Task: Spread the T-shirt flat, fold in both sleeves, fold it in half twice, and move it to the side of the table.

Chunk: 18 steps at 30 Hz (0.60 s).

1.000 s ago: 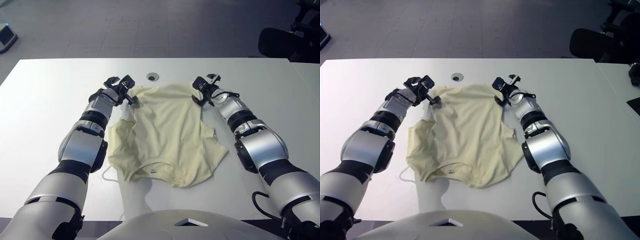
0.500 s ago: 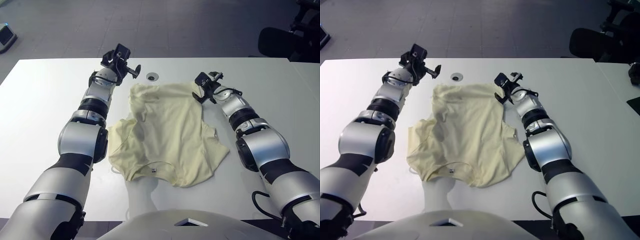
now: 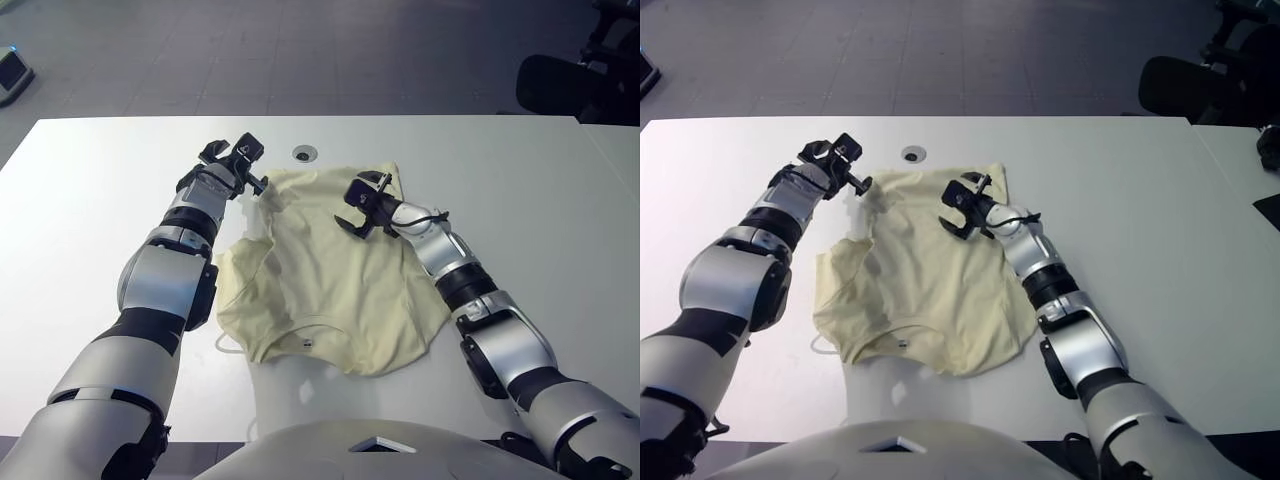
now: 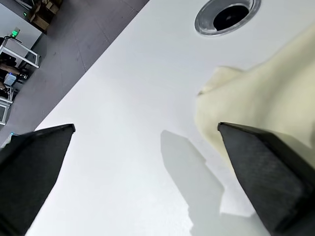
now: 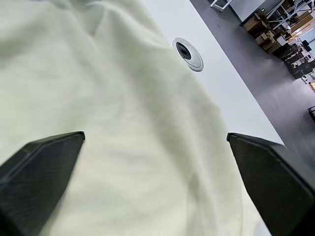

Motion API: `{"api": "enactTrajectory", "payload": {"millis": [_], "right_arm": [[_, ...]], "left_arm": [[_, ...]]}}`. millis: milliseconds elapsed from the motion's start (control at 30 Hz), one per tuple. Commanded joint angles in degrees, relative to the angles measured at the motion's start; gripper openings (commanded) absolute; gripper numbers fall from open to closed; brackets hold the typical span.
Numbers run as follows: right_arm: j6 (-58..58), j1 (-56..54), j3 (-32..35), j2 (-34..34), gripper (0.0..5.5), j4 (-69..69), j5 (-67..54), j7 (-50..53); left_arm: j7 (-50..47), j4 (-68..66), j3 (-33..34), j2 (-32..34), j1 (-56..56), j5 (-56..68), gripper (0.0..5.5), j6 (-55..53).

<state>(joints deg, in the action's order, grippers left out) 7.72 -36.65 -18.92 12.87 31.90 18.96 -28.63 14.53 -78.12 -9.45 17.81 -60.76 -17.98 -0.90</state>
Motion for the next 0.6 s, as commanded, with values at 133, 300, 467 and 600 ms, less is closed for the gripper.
{"api": "enactTrajectory", "payload": {"millis": [133, 300, 467, 600], "right_arm": [[6.96, 12.16, -5.99, 7.16, 5.38, -18.73, 0.03, -12.88], [9.90, 16.92, -7.43, 10.67, 5.38, -26.59, -0.20, -16.64], [10.95, 16.95, -7.36, 10.99, 5.38, -27.35, -0.20, -16.26], [10.96, 15.82, -7.17, 10.54, 5.38, -26.65, -0.34, -15.79]], "left_arm": [[3.92, 0.17, 1.31, 0.99, 0.83, 0.68, 5.40, 0.23], [5.60, 0.46, 2.98, 2.32, -1.65, 1.25, 5.40, 0.34], [7.35, 0.76, 5.85, 0.79, -2.93, 3.60, 5.40, 1.84], [9.10, 0.83, 5.27, -2.35, -3.10, 3.21, 5.40, 4.41]]}}
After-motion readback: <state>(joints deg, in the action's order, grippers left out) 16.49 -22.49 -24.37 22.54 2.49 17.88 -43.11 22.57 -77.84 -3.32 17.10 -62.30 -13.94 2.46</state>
